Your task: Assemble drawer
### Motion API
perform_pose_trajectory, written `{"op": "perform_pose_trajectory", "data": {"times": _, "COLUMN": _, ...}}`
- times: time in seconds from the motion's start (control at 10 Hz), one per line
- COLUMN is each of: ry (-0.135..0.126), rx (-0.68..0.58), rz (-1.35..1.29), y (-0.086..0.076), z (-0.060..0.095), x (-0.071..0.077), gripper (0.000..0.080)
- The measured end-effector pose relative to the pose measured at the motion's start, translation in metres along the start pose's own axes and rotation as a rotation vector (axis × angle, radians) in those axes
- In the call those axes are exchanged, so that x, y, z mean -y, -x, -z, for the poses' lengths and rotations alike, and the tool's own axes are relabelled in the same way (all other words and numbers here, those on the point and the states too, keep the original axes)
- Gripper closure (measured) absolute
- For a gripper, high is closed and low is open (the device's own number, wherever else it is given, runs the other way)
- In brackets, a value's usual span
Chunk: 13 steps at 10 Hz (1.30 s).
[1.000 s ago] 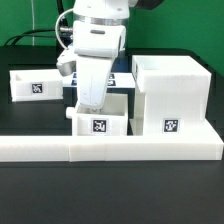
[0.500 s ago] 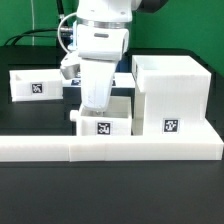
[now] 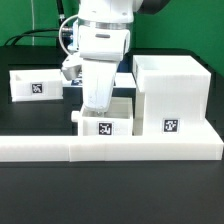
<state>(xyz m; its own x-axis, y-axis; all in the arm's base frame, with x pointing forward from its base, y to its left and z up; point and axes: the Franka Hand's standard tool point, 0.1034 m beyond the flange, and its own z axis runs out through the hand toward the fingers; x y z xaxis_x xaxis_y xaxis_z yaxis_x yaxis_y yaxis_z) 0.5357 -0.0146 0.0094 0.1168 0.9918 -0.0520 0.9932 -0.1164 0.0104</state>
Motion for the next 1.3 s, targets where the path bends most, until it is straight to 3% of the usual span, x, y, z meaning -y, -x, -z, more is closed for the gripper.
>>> {"op": "perform_pose_trajectory", "data": {"times": 0.3, "ry": 0.018, "rx": -0.004, "rz": -0.005, "y": 0.0004, "z": -0.0005, "x": -0.0009, "gripper": 0.0758}}
{"op": "perform_pose_trajectory", "data": {"times": 0.6, "ry": 0.003, "rx": 0.009, "rz": 0.024, "y": -0.0004, "z": -0.0014, "x": -0.0014, "gripper": 0.0758}}
{"op": "perform_pose_trajectory", "data": {"times": 1.3, "ry": 0.009, "rx": 0.035, "rz": 0.058, "y": -0.0002, "z": 0.0009, "x": -0.0071, "gripper": 0.0758}}
